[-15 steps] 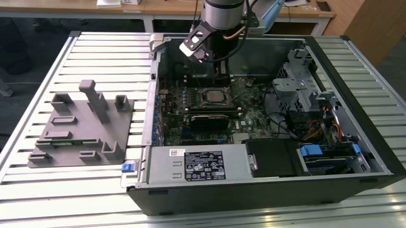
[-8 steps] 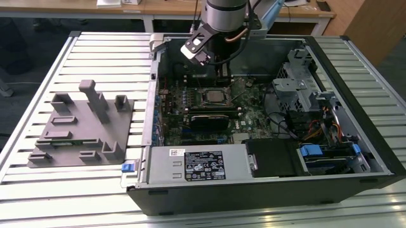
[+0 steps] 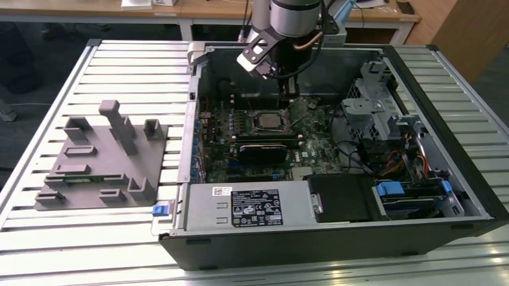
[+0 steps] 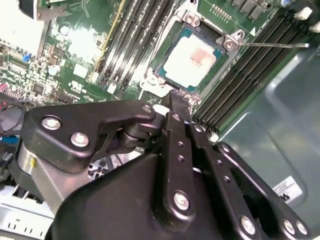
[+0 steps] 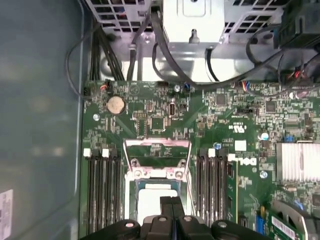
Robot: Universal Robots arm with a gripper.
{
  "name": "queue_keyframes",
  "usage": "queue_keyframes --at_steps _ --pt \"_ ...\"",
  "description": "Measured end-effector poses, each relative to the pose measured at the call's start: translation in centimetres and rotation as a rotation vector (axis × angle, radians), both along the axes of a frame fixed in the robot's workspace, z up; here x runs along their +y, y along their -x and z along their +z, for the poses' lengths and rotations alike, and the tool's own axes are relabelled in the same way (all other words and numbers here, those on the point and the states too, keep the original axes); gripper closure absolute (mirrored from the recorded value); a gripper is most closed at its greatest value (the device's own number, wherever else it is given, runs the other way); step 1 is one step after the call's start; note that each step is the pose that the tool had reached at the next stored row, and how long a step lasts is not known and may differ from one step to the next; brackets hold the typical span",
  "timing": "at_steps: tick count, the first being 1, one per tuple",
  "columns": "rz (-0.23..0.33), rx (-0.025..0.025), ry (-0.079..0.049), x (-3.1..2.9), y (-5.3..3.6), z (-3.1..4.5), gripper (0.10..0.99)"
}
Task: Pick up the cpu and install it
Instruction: 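Close the cpu cover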
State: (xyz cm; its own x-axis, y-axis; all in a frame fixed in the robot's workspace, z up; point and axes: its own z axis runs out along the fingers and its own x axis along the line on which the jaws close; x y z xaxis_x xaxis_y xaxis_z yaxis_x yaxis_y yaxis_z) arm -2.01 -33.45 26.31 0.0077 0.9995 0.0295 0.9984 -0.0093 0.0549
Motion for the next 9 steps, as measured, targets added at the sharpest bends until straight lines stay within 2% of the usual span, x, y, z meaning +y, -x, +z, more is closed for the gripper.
queue_keyframes --at_steps 3,9 --pt "0.0 0.0009 0.0 0.0 -0.28 0.27 0.969" --pt "0.0 0.003 0.0 0.03 -1.73 0.27 0.969"
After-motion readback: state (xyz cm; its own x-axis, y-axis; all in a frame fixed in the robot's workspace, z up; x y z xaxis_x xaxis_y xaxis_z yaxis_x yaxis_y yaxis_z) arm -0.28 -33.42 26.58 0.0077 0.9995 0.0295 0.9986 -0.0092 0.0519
